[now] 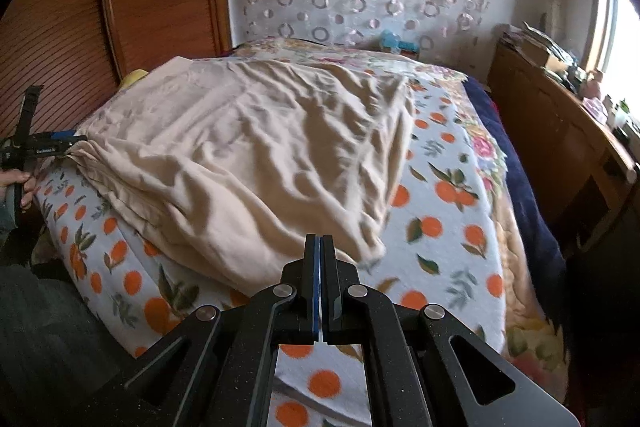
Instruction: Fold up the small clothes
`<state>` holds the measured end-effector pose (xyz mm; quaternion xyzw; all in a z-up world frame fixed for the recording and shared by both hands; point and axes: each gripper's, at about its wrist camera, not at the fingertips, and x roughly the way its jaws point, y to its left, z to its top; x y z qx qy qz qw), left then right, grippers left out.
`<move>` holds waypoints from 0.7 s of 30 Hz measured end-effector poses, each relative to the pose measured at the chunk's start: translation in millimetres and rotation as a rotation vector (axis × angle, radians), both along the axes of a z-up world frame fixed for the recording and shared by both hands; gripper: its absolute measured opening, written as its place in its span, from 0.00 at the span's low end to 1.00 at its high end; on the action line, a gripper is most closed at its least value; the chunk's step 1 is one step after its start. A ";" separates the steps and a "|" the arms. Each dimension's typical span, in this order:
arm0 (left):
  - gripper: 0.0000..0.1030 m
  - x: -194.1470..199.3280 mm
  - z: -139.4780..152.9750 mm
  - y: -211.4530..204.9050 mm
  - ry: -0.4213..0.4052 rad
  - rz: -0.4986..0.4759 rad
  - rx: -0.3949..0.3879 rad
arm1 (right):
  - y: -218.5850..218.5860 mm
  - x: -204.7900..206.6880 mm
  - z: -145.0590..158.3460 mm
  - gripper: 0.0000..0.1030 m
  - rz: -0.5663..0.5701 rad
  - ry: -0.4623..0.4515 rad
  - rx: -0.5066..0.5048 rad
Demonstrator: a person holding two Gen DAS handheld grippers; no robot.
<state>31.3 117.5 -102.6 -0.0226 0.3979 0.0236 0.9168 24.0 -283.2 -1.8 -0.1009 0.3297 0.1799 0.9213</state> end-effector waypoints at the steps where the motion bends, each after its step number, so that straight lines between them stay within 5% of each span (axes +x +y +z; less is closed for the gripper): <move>1: 0.69 0.1 0.3 0.2 -0.001 0.001 0.000 | 4.3 2.7 -0.2 0.00 0.011 0.003 -0.003; 16: 0.69 -0.2 0.0 -0.6 -0.001 0.000 0.001 | 41.2 52.7 -32.5 0.03 0.026 0.037 0.009; 19: 0.69 -0.3 0.0 -0.7 -0.002 0.000 0.002 | 43.3 62.9 -40.9 0.09 0.012 0.053 -0.007; 21: 0.62 -0.6 0.3 -1.4 -0.002 -0.008 -0.002 | 45.0 65.6 -41.8 0.24 0.022 0.040 0.000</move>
